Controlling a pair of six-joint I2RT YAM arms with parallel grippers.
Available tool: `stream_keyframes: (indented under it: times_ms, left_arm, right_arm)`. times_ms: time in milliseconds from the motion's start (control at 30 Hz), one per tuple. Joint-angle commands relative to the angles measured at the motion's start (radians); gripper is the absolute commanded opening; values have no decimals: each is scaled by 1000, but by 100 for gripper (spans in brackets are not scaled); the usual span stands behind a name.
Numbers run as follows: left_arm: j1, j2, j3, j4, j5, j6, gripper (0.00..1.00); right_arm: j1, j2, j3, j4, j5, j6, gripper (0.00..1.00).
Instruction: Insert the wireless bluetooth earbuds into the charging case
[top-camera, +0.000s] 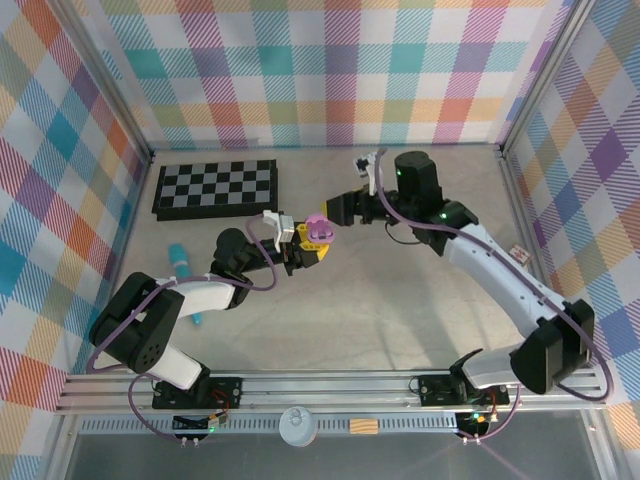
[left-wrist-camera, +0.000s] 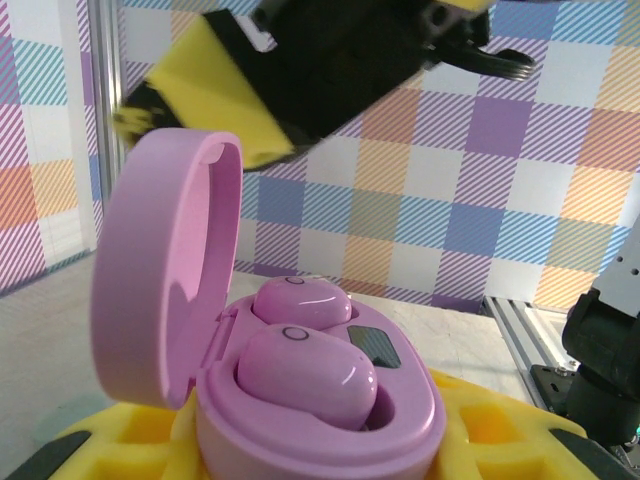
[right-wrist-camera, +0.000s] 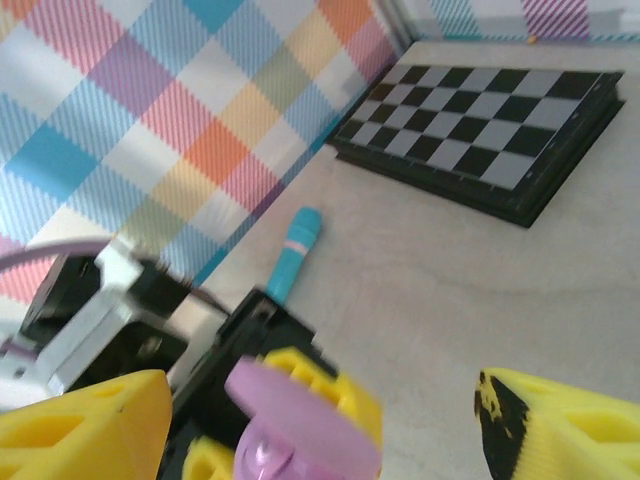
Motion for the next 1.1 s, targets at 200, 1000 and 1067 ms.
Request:
stream_keyframes:
  times_ms: [200, 1000, 1067]
  left_arm:
    - [18, -26, 25, 58, 22, 16, 31]
    - [24, -33, 43, 40, -44, 56, 31]
    - [24, -30, 44, 39, -51, 59, 31]
  right_arm:
    - [33, 121, 99, -109, 81, -40, 81]
    - [15, -13, -328, 522, -212, 750, 81]
    - [21, 6, -374, 653, -226, 845, 78]
